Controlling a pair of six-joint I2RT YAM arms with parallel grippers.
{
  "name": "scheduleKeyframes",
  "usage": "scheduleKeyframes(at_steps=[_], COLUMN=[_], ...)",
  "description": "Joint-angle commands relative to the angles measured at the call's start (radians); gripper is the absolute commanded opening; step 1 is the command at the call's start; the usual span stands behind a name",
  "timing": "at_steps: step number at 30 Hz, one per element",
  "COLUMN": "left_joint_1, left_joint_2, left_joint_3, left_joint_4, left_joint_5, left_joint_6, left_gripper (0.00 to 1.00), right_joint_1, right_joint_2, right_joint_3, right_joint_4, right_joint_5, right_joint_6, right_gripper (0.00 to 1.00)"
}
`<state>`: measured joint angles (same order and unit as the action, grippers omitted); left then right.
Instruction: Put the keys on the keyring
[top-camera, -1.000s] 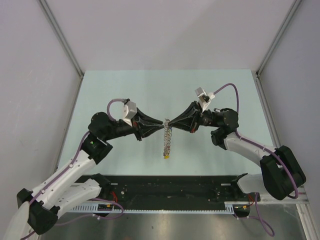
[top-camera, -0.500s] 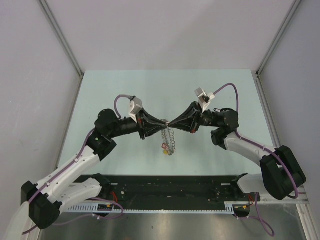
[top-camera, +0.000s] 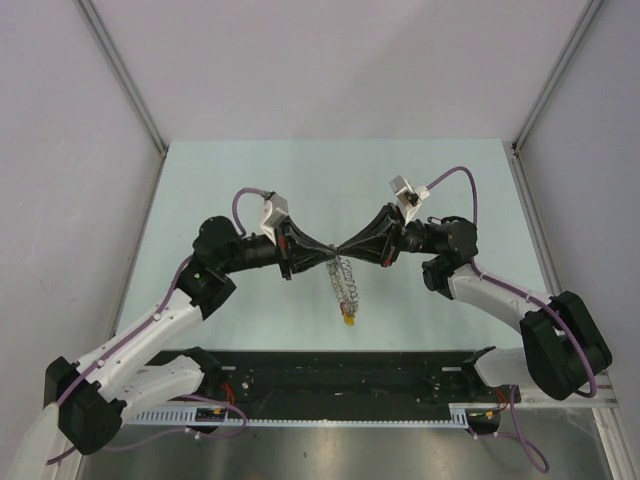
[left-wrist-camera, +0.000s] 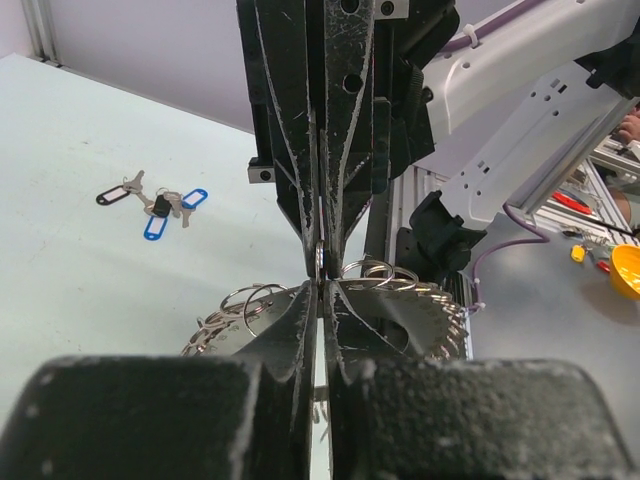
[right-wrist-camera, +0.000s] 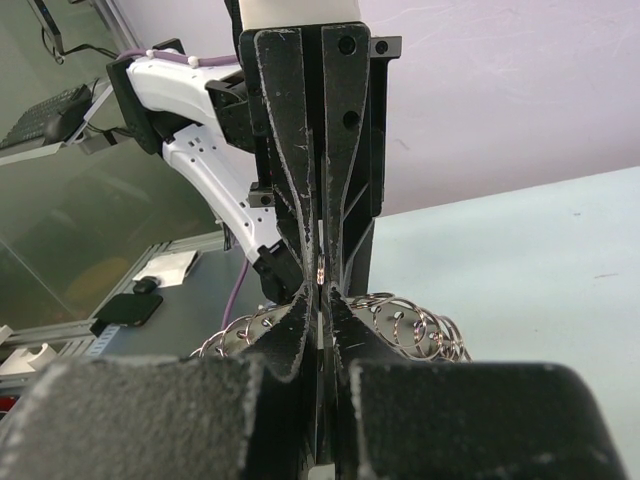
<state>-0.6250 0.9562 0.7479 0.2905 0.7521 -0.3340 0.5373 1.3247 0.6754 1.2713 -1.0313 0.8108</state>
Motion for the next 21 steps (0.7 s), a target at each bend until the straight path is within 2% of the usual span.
scheduleKeyframes(at_steps=[1,8,11,12,17,18,21], left_joint_1=[-0.008,-0.012,-0.012,-0.013,-0.012,-0.010,-0.010], left_joint_2=[0.013,-0.002,-0.014,-0.017,-0.011,-0.011,-0.004], left_joint_3=[0.001,0.005,0.033,0.045,0.157,0.168,0.195], left_joint_4=[0.052,0.053,0.000,-0.066,-0.312,-0.368,-0.445], left_joint_5=[0.026,0.010,0.007,-0.008,-0.045,-0.049,-0.063], left_joint_6=[-0.017,0.010,0.064,0.087,0.275,0.297,0.371], left_gripper=[0.04,0.00,0.00,0.01,0.00,0.00,0.00], right_joint_1=[0.010,0.020,0.024,0.024,0.024,0.027,0.032], right_joint_2=[-0.010,0.004,0.008,0.010,-0.031,-0.042,-0.108], right_joint_3=[0.032,0.032,0.030,0.030,0.026,0.026,0.026], right_joint_4=[0.280,0.277,0.258,0.237,0.110,0.024,-0.198], right_joint_5=[0.011,-0.022,-0.048,-0.053,-0.075,-0.073,-0.046], right_joint_6=[-0.010,-0.010,-0.018,-0.021,-0.126,-0.160,-0.320], right_gripper=[0.00,0.00,0.00,0.01,0.17,0.18,0.36])
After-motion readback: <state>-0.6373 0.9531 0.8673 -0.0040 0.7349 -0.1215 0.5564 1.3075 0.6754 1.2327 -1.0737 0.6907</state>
